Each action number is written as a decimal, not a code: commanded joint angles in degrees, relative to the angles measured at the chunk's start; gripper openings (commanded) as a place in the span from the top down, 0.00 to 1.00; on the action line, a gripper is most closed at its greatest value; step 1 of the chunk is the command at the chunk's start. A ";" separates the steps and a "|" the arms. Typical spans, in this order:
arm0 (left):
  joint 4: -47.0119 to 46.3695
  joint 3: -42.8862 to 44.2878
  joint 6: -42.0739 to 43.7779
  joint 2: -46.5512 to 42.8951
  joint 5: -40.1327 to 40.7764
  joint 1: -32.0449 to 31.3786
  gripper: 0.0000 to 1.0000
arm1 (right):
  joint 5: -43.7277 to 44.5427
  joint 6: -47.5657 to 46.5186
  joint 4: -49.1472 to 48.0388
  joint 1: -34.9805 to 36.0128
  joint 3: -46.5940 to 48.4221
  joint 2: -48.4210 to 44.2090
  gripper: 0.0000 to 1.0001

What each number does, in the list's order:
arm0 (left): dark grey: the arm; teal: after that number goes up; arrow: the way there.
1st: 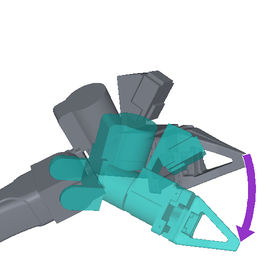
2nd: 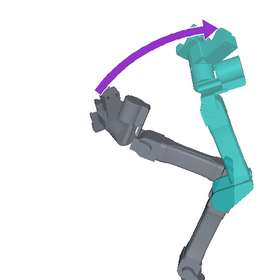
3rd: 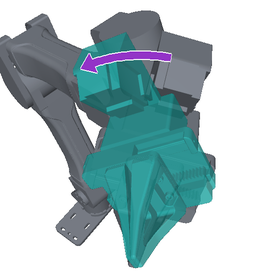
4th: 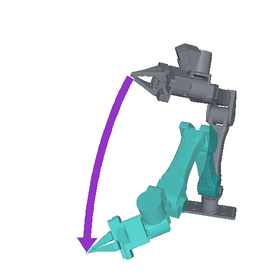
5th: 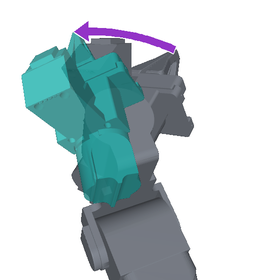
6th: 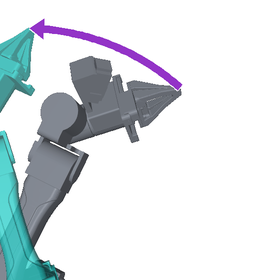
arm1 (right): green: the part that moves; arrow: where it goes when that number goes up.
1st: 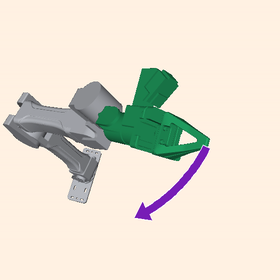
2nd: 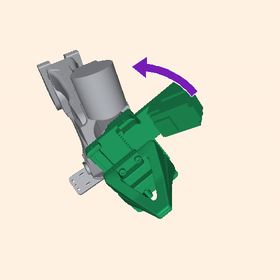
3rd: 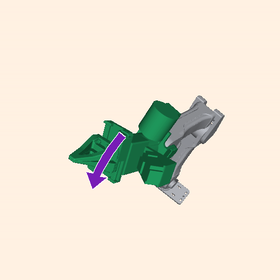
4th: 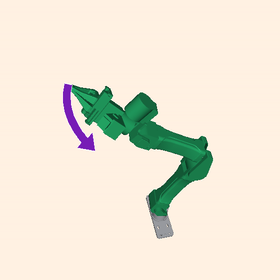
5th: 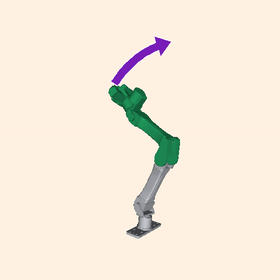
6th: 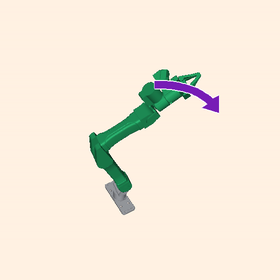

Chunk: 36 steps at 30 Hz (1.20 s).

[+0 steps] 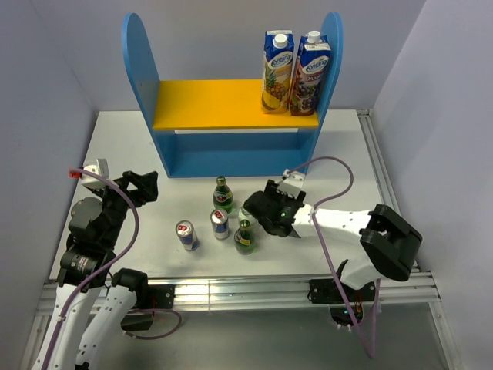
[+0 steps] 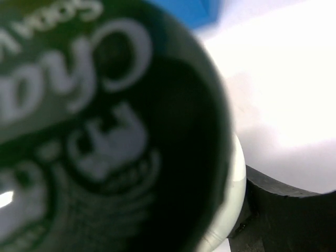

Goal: Place and organize the beverage onto the shelf

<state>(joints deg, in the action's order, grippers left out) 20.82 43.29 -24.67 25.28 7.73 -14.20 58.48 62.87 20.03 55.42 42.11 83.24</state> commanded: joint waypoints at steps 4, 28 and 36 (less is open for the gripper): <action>-2.10 -0.75 1.02 -0.32 -1.05 0.31 0.08 | 3.94 -11.62 -8.34 -5.05 11.23 3.15 1.00; -2.19 -0.84 1.20 -0.93 -0.78 0.40 0.09 | -2.04 -31.41 -19.86 -21.05 29.61 22.83 1.00; -2.27 -0.75 1.29 -1.11 -0.96 0.40 0.08 | -6.53 -28.68 -21.09 -23.69 30.05 24.51 1.00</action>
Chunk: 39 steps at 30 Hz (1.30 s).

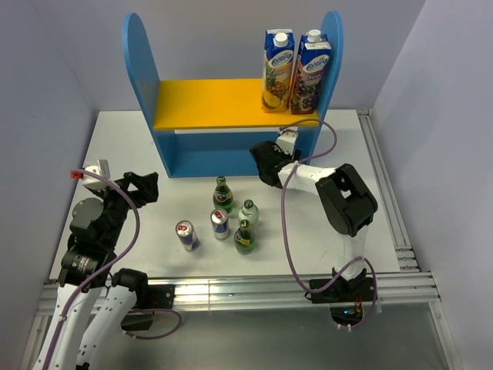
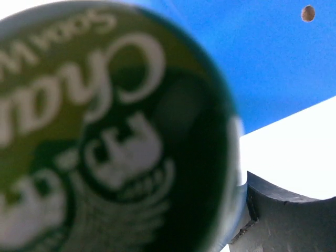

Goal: Place and organize the beverage onto the shelf

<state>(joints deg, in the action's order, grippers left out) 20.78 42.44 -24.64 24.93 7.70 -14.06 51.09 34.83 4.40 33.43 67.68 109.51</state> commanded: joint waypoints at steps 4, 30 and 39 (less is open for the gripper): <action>-2.23 0.10 1.18 -0.76 -1.02 0.27 0.08 | -0.20 0.06 -5.20 -3.02 5.53 -0.97 1.00; -2.23 0.10 1.35 -1.29 -1.20 0.35 0.09 | -5.66 -2.57 -3.70 -6.36 13.09 3.87 0.04; -2.32 0.10 1.26 -1.37 -1.38 0.62 0.09 | -4.07 0.85 -2.12 -6.18 9.67 1.06 0.11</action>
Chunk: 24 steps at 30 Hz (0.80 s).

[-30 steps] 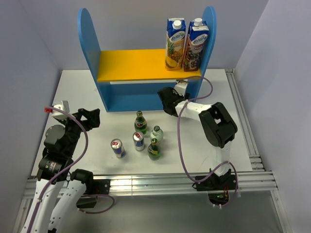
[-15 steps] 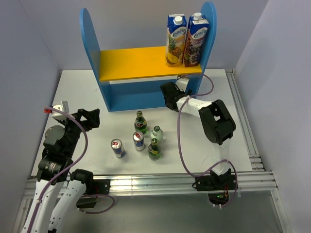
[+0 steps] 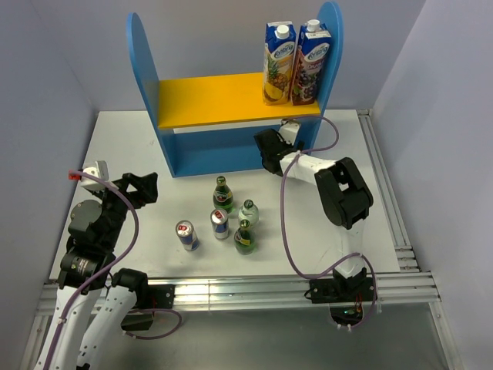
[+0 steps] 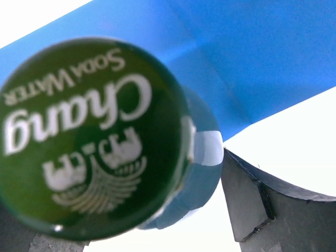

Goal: Place and organize the beverage onto the shelf

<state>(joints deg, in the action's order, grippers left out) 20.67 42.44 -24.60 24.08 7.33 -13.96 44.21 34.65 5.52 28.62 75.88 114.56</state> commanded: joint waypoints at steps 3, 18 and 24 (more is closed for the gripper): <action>-2.12 0.10 1.22 -0.52 -1.00 0.68 0.09 | 2.64 1.47 -3.14 -1.29 -0.11 -5.22 0.19; -2.21 0.02 1.22 -0.61 -1.62 0.86 0.09 | 5.01 -1.08 0.20 -1.20 11.22 1.54 1.00; -2.21 0.02 1.22 -0.70 -1.71 0.86 0.09 | 9.23 -2.13 -5.07 -1.29 9.91 0.93 1.00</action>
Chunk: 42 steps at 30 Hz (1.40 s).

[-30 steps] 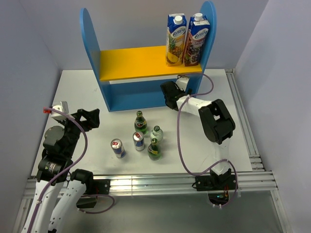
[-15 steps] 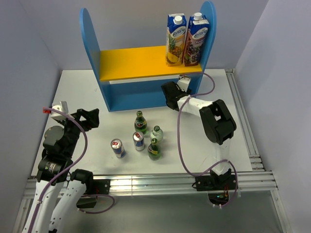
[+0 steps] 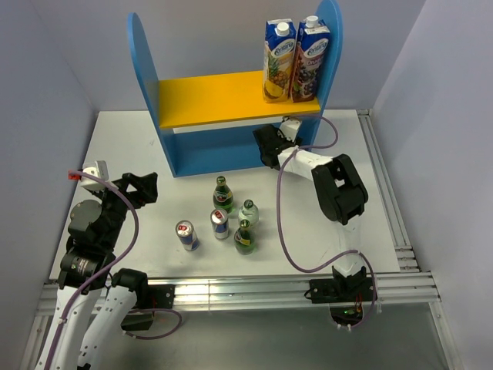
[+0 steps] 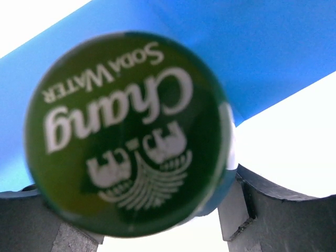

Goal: Place and organize the beverage onto the shelf

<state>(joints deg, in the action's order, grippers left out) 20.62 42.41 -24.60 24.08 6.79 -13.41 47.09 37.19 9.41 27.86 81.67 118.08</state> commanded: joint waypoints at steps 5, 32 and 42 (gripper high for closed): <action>-2.16 0.04 1.22 -0.70 -1.07 0.31 0.09 | 7.40 -5.45 -17.56 -0.52 0.27 -3.91 1.00; -2.16 0.04 1.22 -0.79 -0.81 0.49 0.09 | 1.25 -15.66 -28.49 -0.52 -2.12 -3.99 0.02; -1.99 -0.05 1.31 -0.70 -0.55 0.58 0.09 | -7.78 -16.18 -28.65 0.09 -9.85 -11.82 0.00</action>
<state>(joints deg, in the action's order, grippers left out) 20.45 42.41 -24.60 24.08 6.70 -13.21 42.17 23.88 -12.23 27.42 71.72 114.63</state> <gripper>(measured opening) 0.917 0.998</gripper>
